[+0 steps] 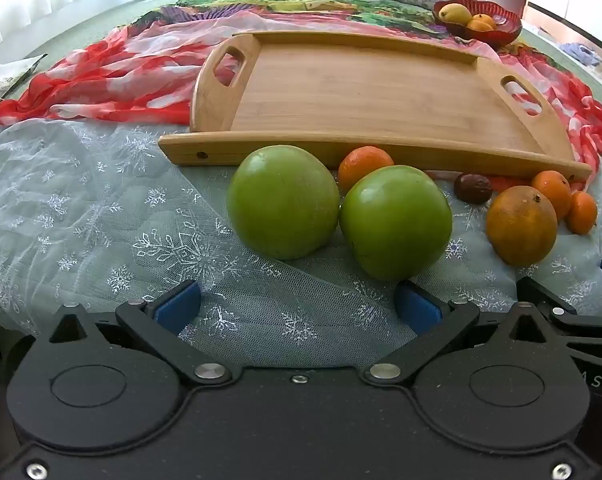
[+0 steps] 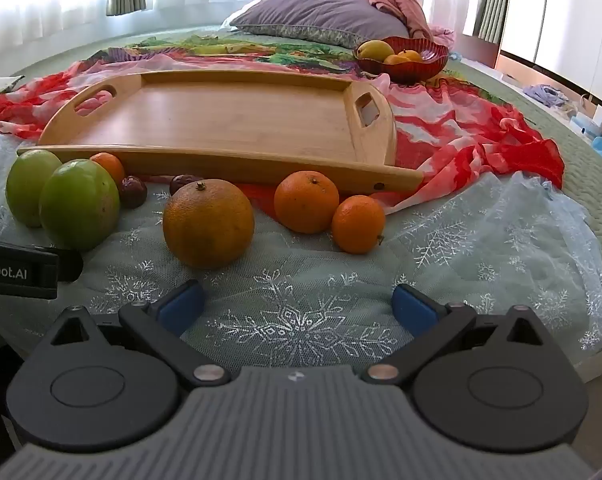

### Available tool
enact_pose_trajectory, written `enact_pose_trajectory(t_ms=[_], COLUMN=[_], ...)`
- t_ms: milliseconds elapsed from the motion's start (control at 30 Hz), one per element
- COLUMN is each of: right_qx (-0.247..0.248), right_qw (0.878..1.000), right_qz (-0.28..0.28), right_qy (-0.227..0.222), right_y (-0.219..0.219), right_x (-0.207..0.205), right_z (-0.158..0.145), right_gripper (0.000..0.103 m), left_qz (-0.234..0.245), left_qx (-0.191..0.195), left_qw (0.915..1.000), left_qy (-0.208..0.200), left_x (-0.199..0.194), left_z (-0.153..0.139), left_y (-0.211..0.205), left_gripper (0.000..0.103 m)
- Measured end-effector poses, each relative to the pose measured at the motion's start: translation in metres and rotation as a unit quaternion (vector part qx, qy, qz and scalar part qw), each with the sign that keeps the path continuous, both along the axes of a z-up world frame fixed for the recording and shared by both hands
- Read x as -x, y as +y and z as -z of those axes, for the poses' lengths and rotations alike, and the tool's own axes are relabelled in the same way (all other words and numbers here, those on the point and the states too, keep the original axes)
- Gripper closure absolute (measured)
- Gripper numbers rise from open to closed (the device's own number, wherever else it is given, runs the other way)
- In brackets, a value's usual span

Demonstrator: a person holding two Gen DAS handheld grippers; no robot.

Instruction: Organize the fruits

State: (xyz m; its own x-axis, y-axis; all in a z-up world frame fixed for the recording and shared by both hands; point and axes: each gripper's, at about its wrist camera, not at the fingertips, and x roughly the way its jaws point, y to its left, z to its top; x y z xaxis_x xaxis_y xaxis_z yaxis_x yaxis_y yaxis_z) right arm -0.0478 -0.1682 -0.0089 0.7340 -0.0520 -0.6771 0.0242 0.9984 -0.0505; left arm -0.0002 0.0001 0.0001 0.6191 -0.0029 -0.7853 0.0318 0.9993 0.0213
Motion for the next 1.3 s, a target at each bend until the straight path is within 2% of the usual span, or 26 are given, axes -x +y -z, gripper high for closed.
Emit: enact_pose_trajectory(t_ms=[1300], right_qx=[0.004], right_qw=[1.0], right_qz=[-0.001], right_qy=[0.0], right_y=[0.0011], right_x=[0.0005], right_z=[0.0009], right_gripper=[0.0], left_qz=[0.0], left_qx=[-0.007], left_qw=[1.0], left_qy=[0.002], left_x=[0.0019], left_z=[-0.0022], left_y=[-0.0005], left_gripper=[0.0])
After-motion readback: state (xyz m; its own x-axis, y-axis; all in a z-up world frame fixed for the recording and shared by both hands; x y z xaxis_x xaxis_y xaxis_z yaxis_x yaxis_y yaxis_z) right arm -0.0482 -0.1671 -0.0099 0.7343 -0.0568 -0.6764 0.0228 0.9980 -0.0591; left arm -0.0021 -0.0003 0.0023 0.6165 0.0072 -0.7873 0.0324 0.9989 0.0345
